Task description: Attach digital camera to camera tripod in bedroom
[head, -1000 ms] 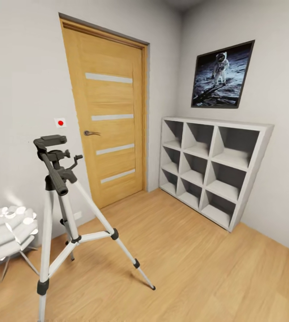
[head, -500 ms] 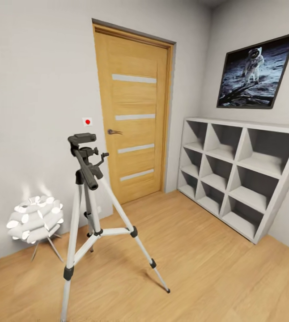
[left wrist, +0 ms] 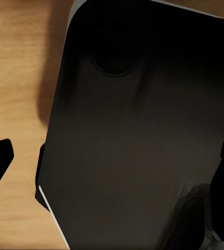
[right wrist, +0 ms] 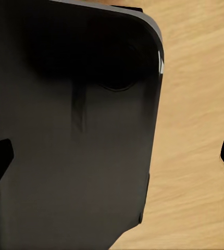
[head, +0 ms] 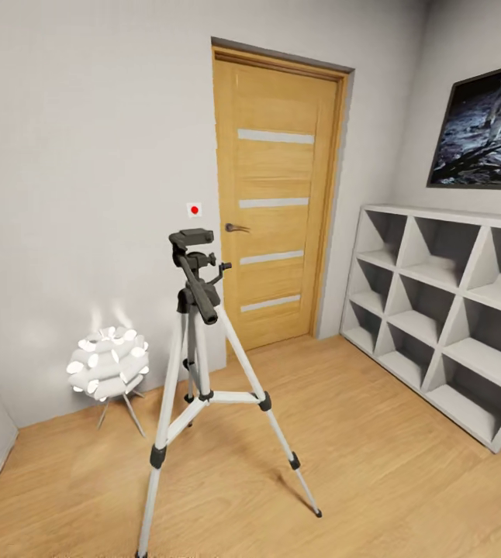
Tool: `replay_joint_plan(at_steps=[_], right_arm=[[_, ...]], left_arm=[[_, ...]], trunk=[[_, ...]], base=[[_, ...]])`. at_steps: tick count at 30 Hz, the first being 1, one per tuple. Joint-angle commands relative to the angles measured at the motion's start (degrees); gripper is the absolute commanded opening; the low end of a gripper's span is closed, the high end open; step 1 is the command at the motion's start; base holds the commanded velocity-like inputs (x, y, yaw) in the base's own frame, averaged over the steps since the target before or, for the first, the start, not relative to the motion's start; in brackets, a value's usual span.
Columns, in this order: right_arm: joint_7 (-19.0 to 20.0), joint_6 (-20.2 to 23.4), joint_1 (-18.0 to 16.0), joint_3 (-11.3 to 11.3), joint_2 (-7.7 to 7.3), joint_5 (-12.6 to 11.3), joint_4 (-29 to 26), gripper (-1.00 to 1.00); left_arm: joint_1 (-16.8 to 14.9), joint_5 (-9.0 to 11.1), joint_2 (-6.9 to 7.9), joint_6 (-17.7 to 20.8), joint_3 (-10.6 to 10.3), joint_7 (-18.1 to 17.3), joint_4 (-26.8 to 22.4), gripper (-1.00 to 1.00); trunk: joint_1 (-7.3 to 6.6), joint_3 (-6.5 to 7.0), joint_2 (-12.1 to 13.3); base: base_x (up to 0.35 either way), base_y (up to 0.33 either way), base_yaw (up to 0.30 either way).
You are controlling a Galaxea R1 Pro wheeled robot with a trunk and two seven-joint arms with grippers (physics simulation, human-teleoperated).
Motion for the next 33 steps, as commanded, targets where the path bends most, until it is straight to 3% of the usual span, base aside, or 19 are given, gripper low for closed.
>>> replay_joint_plan(at_steps=[1, 33], right_arm=[[-0.04, -0.11, 0.01, 0.01, -0.02, 0.42, -0.03, 1.0], [-0.04, -0.11, 0.01, -0.04, -0.02, 0.42, -0.03, 1.0]], left_arm=[[0.01, 0.23, 0.0, -0.09, 0.04, -0.03, -0.05, 1.0], [0.01, 0.32, 0.0, -0.09, 0.04, -0.03, -0.05, 1.0]], trunk=[[0.0, -0.04, -0.02], [0.0, -0.04, -0.02]], base=[[0.0, 0.0, 0.3], [0.0, 0.0, 0.3]])
